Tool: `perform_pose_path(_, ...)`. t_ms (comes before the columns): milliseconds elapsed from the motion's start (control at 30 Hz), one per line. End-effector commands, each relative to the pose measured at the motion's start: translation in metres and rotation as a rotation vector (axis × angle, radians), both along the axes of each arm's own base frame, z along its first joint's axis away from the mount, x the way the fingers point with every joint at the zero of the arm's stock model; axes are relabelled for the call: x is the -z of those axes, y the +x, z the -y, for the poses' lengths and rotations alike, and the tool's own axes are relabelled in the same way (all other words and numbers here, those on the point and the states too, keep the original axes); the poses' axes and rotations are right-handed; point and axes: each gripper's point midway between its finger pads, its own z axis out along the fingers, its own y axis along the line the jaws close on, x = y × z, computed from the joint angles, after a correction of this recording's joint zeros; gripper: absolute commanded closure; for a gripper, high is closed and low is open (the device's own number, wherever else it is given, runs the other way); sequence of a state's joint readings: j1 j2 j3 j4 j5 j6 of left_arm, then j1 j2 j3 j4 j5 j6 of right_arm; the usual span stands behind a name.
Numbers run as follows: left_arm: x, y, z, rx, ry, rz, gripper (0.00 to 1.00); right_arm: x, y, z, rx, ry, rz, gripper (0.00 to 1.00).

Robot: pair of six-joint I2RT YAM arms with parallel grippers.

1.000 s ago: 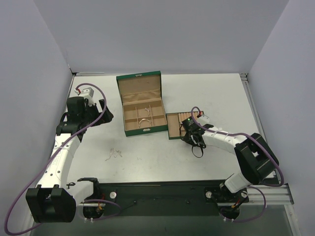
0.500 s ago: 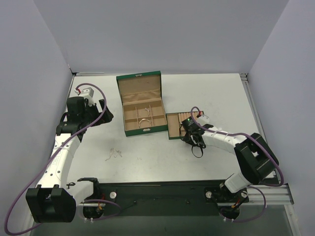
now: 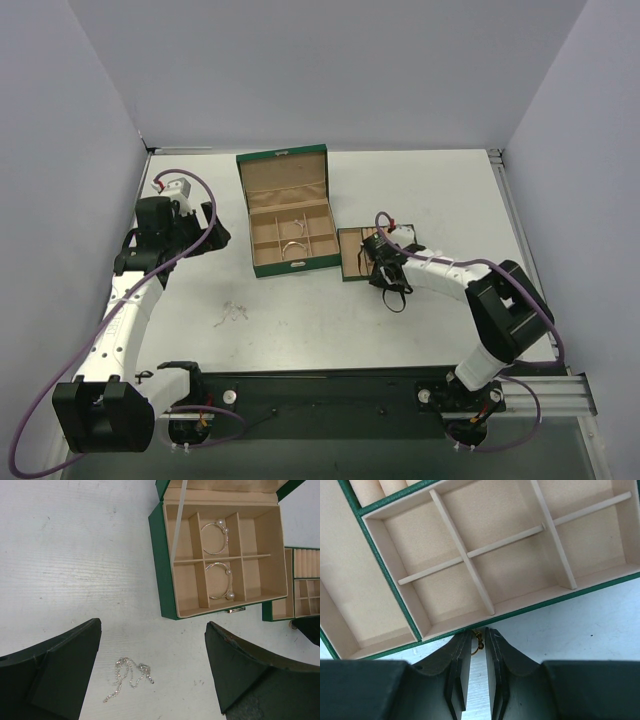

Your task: Organize the mixed jewelry

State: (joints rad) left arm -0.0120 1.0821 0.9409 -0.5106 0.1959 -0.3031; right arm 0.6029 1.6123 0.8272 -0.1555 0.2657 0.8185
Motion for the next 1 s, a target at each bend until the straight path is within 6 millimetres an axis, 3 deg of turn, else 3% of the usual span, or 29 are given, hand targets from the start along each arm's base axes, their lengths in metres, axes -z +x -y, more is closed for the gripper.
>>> perform_pose_path(0,-0.011,0.010,0.001,0.007,-0.009,0.052,0.05,0.019,-0.024,0.021,-0.040,-0.119,-0.118,0.81)
perform_pose_path(100,-0.010,0.009,0.001,0.009,-0.010,0.049,0.05,0.021,-0.026,0.022,-0.044,-0.127,-0.128,0.86)
perform_pose_path(333,-0.012,0.008,0.002,0.019,-0.012,0.056,0.05,0.021,-0.028,0.019,-0.064,-0.123,-0.130,0.87)
perform_pose_path(500,-0.017,0.008,0.008,0.054,-0.026,0.078,0.06,0.013,-0.027,0.011,-0.110,-0.135,-0.096,0.98)
perform_pose_path(667,-0.033,0.004,0.033,0.181,-0.108,0.152,0.06,-0.011,-0.024,-0.012,-0.189,-0.099,-0.009,1.00)
perform_pose_path(967,-0.056,-0.017,0.100,0.484,-0.383,0.205,0.03,-0.060,-0.019,-0.042,-0.243,0.098,0.166,1.00)
